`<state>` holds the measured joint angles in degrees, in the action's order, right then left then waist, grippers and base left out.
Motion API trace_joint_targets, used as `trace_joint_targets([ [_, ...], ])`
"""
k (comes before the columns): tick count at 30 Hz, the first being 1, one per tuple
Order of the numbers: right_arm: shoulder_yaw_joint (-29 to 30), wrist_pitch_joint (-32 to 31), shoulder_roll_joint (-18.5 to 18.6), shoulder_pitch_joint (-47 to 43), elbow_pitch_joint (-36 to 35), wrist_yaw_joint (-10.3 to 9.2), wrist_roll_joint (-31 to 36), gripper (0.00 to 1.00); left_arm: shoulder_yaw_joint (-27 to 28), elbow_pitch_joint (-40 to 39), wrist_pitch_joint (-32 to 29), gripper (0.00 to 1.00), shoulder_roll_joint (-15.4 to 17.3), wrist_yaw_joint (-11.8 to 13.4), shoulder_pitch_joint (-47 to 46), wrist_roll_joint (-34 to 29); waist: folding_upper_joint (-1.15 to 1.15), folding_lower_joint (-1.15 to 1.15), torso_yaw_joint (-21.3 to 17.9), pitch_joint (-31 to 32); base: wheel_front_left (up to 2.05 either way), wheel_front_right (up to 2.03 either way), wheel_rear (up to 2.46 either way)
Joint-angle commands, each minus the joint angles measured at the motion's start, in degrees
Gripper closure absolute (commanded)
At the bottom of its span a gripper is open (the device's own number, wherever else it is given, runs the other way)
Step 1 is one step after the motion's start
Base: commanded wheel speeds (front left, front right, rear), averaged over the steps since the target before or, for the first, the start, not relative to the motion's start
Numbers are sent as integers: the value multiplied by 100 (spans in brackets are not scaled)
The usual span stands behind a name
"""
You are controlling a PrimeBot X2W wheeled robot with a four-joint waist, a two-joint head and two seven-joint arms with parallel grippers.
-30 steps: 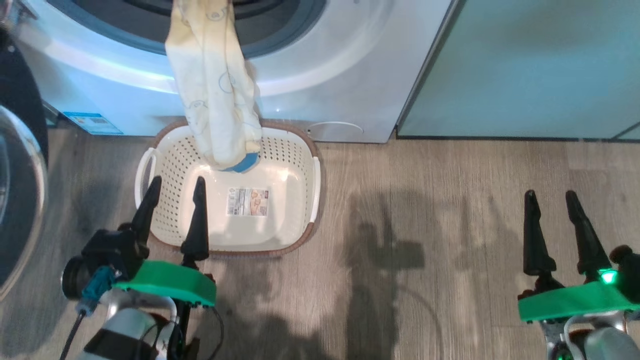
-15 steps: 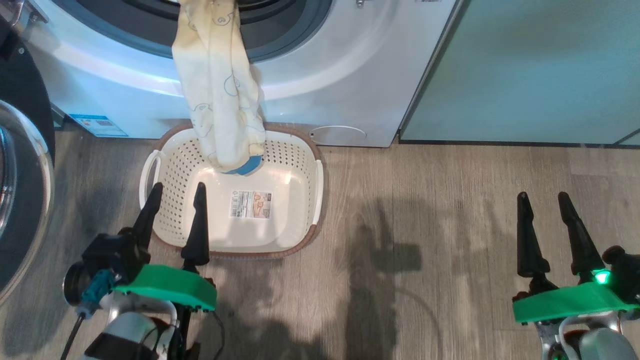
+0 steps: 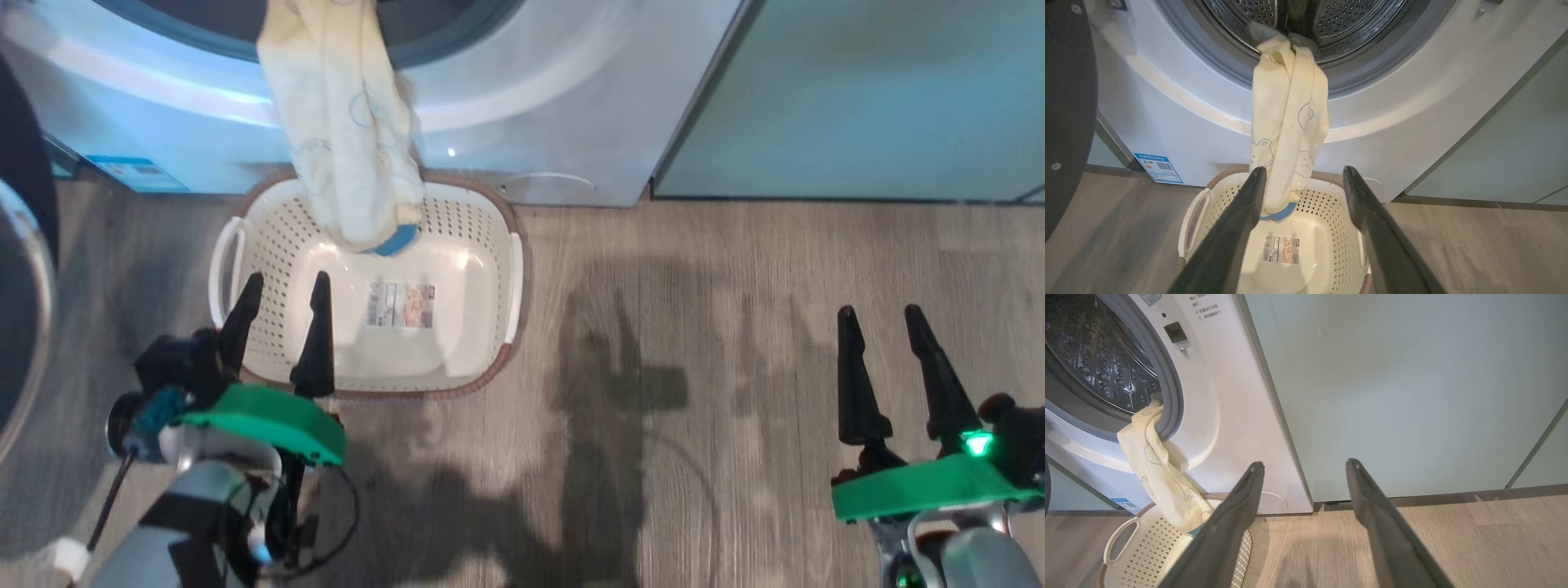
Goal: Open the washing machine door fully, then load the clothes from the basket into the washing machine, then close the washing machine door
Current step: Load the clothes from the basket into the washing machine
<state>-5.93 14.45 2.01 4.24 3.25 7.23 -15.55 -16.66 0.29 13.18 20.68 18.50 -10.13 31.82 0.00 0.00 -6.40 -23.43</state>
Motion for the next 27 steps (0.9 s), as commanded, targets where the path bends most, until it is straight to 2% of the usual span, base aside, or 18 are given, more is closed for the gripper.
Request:
trace_joint_targets([
  [1,-144,55,87,204,-198,25,-18,0,214,134,68,0,63,-112,-341,53,0,0,-99,-183,0,0,0],
  [14,-168,55,87,507,-323,25,-176,0,347,2136,135,0,45,-864,-1771,293,0,0,-555,-992,0,0,0],
  [27,-250,55,87,809,-388,25,-475,0,543,3904,90,0,433,-1371,-3320,368,0,0,-987,-1686,0,0,0],
])
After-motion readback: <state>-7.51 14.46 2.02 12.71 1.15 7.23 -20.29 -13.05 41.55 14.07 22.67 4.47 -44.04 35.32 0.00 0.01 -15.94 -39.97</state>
